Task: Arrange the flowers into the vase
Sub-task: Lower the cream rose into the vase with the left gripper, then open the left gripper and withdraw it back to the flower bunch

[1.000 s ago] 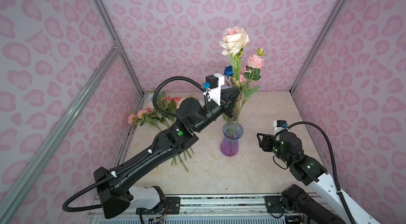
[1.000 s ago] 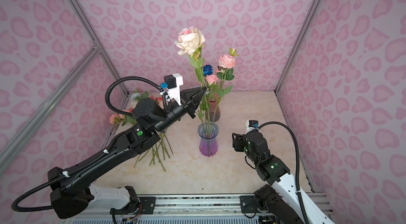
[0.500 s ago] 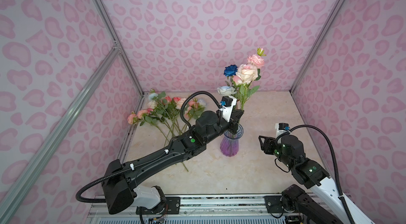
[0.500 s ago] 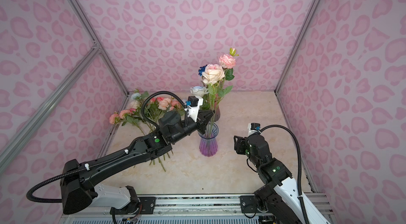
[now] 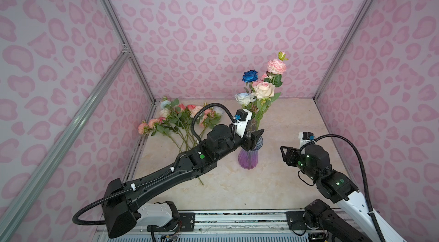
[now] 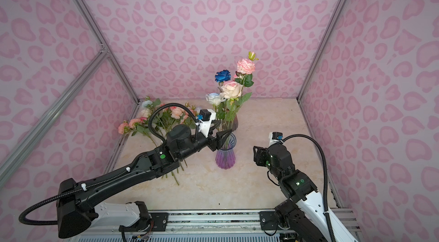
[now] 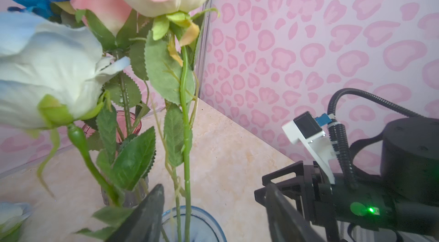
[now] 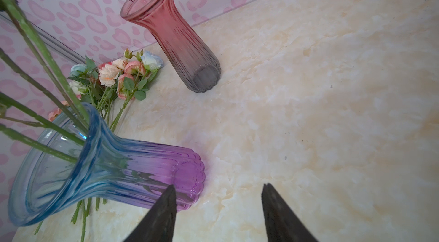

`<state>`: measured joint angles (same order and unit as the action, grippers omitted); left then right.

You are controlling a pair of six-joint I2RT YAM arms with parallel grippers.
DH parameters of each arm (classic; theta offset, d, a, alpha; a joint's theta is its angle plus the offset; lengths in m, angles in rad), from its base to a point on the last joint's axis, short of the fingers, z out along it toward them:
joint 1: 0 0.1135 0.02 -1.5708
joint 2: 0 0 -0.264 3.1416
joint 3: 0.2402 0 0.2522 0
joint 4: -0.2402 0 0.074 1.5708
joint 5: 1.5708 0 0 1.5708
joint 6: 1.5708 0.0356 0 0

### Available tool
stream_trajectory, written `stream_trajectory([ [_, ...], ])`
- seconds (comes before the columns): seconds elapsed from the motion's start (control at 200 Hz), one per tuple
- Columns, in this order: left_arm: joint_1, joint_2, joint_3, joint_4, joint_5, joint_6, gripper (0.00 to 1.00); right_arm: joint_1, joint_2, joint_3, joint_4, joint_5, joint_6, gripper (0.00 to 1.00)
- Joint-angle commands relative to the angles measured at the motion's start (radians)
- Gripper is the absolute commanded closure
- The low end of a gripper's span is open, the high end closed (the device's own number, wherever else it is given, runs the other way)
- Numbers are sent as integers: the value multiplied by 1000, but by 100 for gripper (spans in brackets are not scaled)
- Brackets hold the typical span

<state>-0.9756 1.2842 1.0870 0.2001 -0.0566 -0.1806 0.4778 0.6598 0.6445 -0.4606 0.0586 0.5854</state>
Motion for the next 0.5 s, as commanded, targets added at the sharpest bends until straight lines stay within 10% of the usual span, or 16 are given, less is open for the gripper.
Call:
stream_trajectory([
  [0.0,-1,-12,22,-87,-16,42,25,1,38,33,3,-24,4,38],
  [0.495,-2,-109,111,-469,-300,6,3,1,141,139,-58,-36,-41,30],
])
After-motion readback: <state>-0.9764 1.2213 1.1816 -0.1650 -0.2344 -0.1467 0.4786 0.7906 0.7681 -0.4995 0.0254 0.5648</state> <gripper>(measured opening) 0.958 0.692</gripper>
